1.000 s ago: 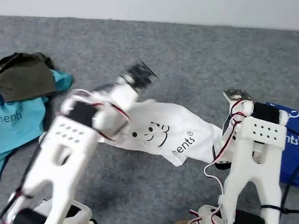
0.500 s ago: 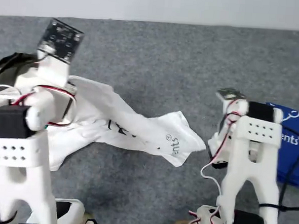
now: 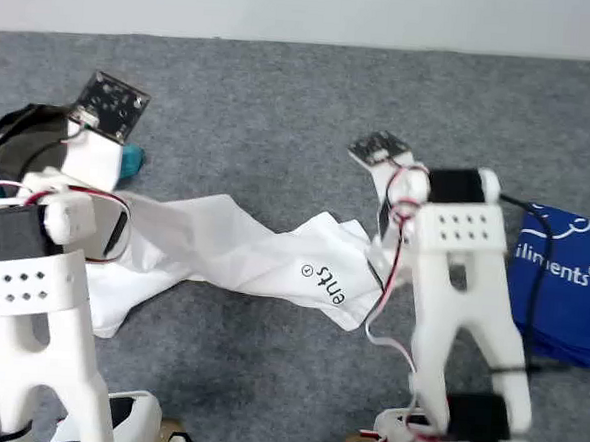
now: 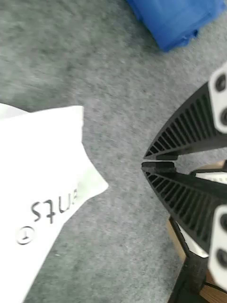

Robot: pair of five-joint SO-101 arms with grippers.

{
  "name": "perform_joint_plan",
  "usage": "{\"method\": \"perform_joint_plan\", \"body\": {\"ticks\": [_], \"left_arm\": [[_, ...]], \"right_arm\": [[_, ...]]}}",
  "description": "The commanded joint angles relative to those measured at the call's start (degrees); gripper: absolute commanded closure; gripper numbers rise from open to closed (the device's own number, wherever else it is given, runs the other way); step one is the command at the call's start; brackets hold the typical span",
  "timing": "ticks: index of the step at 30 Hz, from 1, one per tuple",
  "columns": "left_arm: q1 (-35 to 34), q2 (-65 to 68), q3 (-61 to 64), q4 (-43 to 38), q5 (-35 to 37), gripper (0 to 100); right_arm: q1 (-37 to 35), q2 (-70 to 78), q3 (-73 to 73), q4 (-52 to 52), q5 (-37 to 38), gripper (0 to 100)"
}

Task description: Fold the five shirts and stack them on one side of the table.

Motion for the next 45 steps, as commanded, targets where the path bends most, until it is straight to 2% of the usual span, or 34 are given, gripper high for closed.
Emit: {"method": "perform_joint_plan", "body": {"ticks": [1, 5, 9, 11, 28, 41, 45], "left_arm": [[-0.44, -1.93, 1.98, 0.44, -0.79, 99], [-0.18, -1.93, 4.09, 0.26, -0.79, 99], [-0.35, -1.93, 4.79, 0.0, -0.79, 99], [-0.26, -1.93, 4.79, 0.0, -0.79, 99], [-0.18, -1.85, 5.32, 0.0, -0.53, 99], [-0.44, -1.85, 8.48, -0.88, -0.44, 99], [-0.44, -1.85, 8.48, -0.88, -0.44, 99]], "right_arm": [[-1.54, 8.66, -11.16, 0.31, 0.44, 99.0], [-3.3, 20.18, -21.98, 0.84, -1.76, 96.1], [-5.85, 31.08, -32.7, 2.24, -2.02, 82.0], [-7.25, 35.65, -37.54, 2.77, -2.02, 78.0], [-13.23, 61.76, -66.99, 2.77, -1.85, 77.8], [-15.6, 69.85, -68.57, 3.03, -2.11, 78.0], [-15.6, 69.93, -68.57, 2.95, -1.85, 87.6]]}}
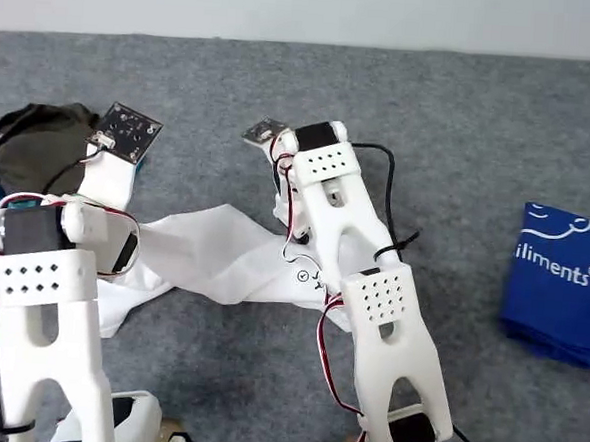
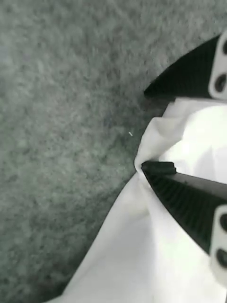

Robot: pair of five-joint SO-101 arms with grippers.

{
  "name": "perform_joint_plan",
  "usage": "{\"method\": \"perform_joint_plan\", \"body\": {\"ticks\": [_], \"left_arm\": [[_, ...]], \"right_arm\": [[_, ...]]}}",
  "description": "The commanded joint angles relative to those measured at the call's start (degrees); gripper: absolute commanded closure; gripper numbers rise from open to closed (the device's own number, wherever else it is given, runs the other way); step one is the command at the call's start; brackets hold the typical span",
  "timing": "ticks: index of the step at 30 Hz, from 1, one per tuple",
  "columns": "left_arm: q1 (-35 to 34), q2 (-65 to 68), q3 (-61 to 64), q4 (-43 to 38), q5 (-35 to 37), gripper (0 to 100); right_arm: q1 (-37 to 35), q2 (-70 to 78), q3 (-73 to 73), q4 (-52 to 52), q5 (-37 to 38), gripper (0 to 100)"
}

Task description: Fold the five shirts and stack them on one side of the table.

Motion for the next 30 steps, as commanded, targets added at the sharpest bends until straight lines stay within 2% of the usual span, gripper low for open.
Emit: {"method": "perform_joint_plan", "body": {"ticks": [1, 3, 6, 22, 30], "left_arm": [[-0.44, -1.85, -0.22, -0.97, -0.44, 99], [-0.44, -1.85, -0.22, -0.97, -0.44, 99], [-0.44, -1.85, -0.22, -0.97, -0.44, 99], [-0.35, -1.85, -0.22, -1.32, -0.35, 99], [-0.44, -1.76, -0.13, -1.32, -0.35, 99]], "right_arm": [[-0.22, -0.48, -2.2, 2.24, -0.26, 91.8], [-0.31, -0.57, -2.2, 2.24, 0.7, 99.4], [0.13, -1.1, -2.46, 2.33, 2.81, 98.5], [0.84, -15.52, -2.2, 2.42, 2.9, 98.8], [1.98, -14.29, -0.62, 2.24, 2.99, 98.8]]}}
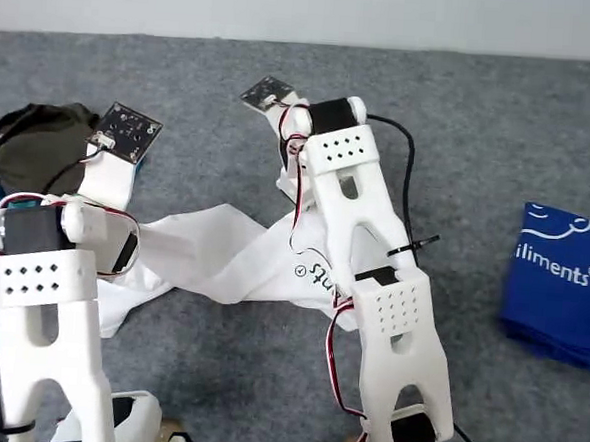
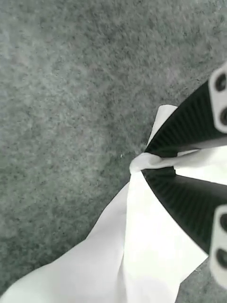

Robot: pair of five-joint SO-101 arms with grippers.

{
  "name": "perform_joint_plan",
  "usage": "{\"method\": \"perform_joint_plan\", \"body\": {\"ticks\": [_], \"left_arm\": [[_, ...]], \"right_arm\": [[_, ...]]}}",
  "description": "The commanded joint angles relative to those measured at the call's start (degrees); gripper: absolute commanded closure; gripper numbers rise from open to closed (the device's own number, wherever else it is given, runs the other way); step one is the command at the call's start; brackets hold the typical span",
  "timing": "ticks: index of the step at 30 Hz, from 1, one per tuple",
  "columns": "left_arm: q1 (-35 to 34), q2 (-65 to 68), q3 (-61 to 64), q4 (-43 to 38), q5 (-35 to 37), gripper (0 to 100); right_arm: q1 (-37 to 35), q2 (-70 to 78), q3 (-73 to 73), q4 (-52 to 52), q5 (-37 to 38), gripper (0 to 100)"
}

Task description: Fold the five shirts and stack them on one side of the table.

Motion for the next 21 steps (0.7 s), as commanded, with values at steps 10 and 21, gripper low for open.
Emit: {"method": "perform_joint_plan", "body": {"ticks": [10, 21], "left_arm": [[-0.53, -1.93, -0.57, -1.32, -0.35, 99], [-0.18, -1.85, -16.22, -1.76, 4.31, 99]], "right_arm": [[1.27, -9.54, -0.62, 2.42, 1.23, 98.8], [5.41, -31.78, -0.62, 2.42, 10.02, 98.8]]}}
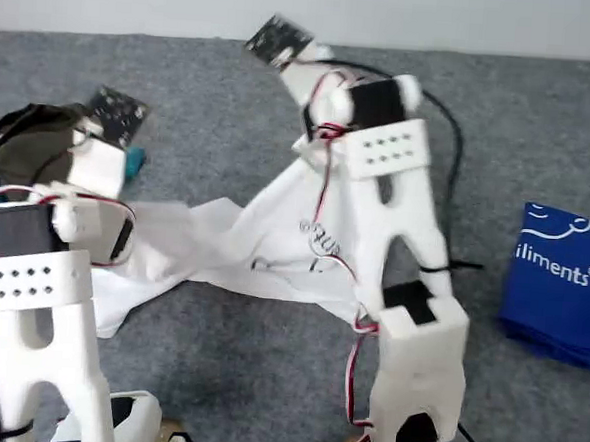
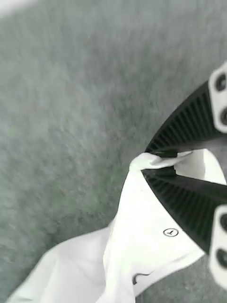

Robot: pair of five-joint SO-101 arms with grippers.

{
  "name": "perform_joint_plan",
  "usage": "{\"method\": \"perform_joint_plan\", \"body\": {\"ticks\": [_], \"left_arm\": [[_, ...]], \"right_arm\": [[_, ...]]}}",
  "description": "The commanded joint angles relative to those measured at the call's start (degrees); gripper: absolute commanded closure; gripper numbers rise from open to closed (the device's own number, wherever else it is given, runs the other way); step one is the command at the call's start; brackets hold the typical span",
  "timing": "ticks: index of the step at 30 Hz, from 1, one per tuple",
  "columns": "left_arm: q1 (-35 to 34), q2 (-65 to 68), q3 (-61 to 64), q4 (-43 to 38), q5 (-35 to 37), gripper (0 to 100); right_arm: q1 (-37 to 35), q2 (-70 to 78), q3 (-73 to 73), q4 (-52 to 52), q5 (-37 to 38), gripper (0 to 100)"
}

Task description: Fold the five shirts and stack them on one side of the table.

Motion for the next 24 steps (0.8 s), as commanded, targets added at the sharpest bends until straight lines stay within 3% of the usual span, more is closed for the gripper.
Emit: {"method": "perform_joint_plan", "body": {"ticks": [1, 12, 24], "left_arm": [[-0.18, -1.67, -11.3, -1.76, 0.88, 99], [-0.18, -1.93, -27.38, -21.63, 0.79, 99], [-0.18, -1.93, -51.74, -22.59, 0.53, 99]], "right_arm": [[3.3, -10.77, -0.7, 2.33, 1.67, 98.8], [6.55, -32.57, -0.97, 1.98, 7.74, 98.8], [15.96, -50.24, -1.05, -7.08, 17.67, 98.8]]}}
